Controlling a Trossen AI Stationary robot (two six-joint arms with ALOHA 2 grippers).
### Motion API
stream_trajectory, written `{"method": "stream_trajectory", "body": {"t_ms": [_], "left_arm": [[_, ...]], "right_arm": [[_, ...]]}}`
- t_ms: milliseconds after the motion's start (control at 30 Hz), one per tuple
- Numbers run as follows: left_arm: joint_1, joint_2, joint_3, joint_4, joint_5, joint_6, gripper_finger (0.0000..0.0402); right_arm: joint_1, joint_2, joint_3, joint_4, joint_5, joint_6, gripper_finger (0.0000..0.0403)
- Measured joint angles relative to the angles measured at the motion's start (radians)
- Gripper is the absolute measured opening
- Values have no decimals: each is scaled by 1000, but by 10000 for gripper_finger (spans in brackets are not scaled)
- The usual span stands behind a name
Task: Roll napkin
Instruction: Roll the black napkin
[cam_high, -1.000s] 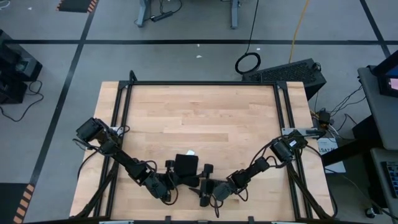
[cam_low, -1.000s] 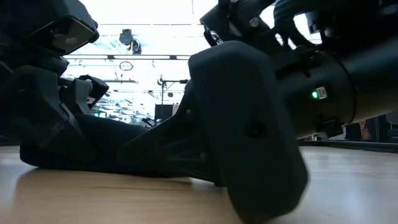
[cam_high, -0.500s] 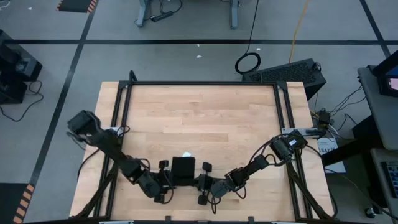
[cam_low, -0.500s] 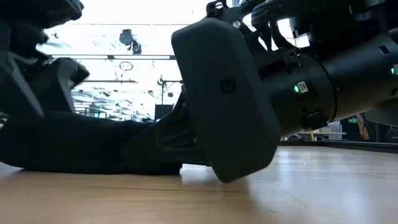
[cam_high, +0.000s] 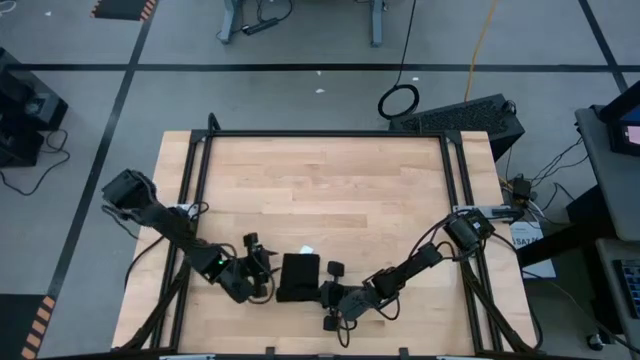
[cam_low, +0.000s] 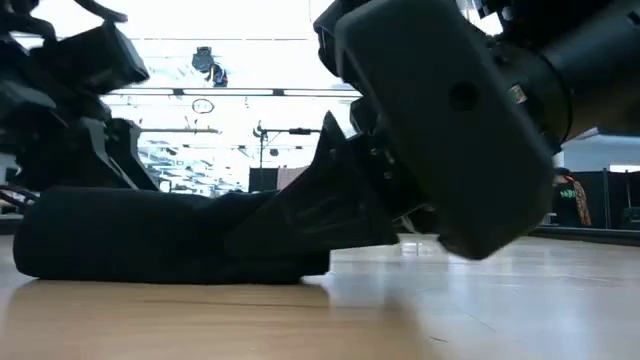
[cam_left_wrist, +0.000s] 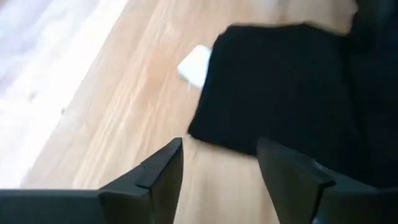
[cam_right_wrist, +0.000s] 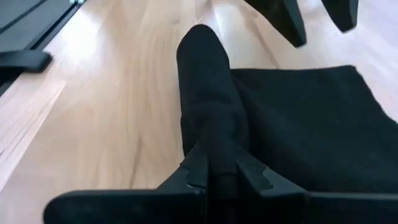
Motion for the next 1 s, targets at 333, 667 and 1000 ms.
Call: {"method": "stream_trajectory", "body": {"t_ms": [333,667,1000], "left_arm": [[58,92,-23,282,162,130,180],[-204,24,-18,408,28,70,180],[-270,148,0,459,-90,222,249]], "right_arm": [[-3,-27,0,-57,-18,45,22],[-78,-31,1,-61,-240,248,21],[-111,-32,2,-64,-343,350,20]]}}
